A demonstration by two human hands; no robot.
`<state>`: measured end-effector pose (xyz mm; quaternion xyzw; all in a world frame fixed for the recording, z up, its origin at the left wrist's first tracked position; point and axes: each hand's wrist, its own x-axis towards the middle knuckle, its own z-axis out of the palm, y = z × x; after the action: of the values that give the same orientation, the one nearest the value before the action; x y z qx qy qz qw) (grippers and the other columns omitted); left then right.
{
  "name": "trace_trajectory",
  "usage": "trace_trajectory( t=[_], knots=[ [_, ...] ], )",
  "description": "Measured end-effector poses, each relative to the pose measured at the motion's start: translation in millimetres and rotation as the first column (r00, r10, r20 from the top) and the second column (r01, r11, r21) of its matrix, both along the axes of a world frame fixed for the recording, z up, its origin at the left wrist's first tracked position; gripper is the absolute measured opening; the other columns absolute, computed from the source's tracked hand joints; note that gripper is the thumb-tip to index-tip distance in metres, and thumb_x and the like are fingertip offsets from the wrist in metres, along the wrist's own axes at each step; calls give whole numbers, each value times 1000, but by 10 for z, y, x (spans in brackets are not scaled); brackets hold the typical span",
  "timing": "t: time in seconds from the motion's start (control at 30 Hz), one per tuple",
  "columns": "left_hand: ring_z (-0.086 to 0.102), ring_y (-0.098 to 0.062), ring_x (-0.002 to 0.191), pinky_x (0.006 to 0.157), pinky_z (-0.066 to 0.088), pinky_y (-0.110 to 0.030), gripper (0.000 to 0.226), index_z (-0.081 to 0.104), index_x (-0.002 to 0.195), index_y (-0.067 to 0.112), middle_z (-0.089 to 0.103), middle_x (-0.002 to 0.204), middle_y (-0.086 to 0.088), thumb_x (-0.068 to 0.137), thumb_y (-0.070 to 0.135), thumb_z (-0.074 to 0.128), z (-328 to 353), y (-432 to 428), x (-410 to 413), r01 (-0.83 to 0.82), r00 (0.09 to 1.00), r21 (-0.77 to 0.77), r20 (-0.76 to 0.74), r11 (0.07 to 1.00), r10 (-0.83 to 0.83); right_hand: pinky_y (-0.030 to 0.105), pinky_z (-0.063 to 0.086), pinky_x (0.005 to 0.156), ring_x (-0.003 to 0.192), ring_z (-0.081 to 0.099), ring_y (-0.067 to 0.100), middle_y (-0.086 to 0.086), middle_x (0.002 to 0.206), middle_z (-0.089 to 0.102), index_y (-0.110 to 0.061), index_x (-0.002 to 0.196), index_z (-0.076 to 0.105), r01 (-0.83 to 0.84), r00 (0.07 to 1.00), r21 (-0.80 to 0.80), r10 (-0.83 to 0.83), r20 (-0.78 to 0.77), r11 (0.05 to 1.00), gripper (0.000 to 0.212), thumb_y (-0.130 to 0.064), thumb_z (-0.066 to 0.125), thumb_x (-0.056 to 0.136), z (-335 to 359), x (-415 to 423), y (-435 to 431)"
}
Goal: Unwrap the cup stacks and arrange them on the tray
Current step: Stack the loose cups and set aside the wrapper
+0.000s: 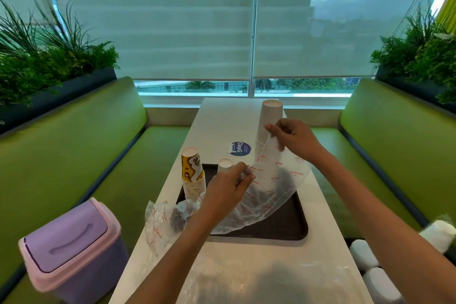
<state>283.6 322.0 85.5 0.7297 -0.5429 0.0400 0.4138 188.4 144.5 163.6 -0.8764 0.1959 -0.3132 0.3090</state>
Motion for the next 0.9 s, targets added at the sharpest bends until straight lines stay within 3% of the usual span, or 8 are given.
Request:
trace_trajectory(
  t=[0.1,0.23,0.37,0.53,0.73,0.9],
  knots=[
    [49,6,60,59,37,-3,20,61,96,11,55,79,13,93,30,57,-1,24,22,-26,999,-35,-35,999,25,22,42,52,38,51,1,-6,51,55,0,73,61,22,997,61,-26,74,998,41,-37,60,91,-44,1,2],
    [52,4,61,61,41,-6,20,63,94,10,58,77,9,91,30,59,-41,14,3,-30,997,-55,-69,998,26,26,44,54,38,52,4,-5,52,56,-5,74,63,73,992,55,-79,100,996,39,-40,59,92,-159,21,28],
    [49,-2,56,56,38,-9,23,55,84,18,54,66,9,92,40,51,-39,18,-33,-76,993,-53,-99,996,70,28,37,56,47,47,10,-4,51,52,0,73,62,130,977,55,-137,166,990,42,-38,63,90,-174,8,5],
    [43,0,50,49,36,-11,22,48,81,18,42,58,17,98,33,47,-139,126,13,-186,982,-1,-44,982,186,10,32,43,36,42,0,-18,39,49,-9,66,55,116,920,285,-211,331,951,31,-25,64,91,-103,-106,-145],
    [45,-1,48,49,38,-8,18,50,86,15,44,58,17,98,29,48,-172,106,19,-184,981,-19,-67,983,182,10,32,40,32,37,2,-12,34,45,-15,64,57,113,884,435,-290,366,894,34,-27,55,97,-149,-142,-233],
    [47,-2,52,48,38,-8,22,54,93,11,53,68,6,99,29,45,-192,62,12,-175,981,14,-88,984,175,16,34,44,32,41,3,-11,34,47,-20,63,59,213,900,364,-328,288,907,40,-36,50,99,-222,-171,-278]
  ],
)
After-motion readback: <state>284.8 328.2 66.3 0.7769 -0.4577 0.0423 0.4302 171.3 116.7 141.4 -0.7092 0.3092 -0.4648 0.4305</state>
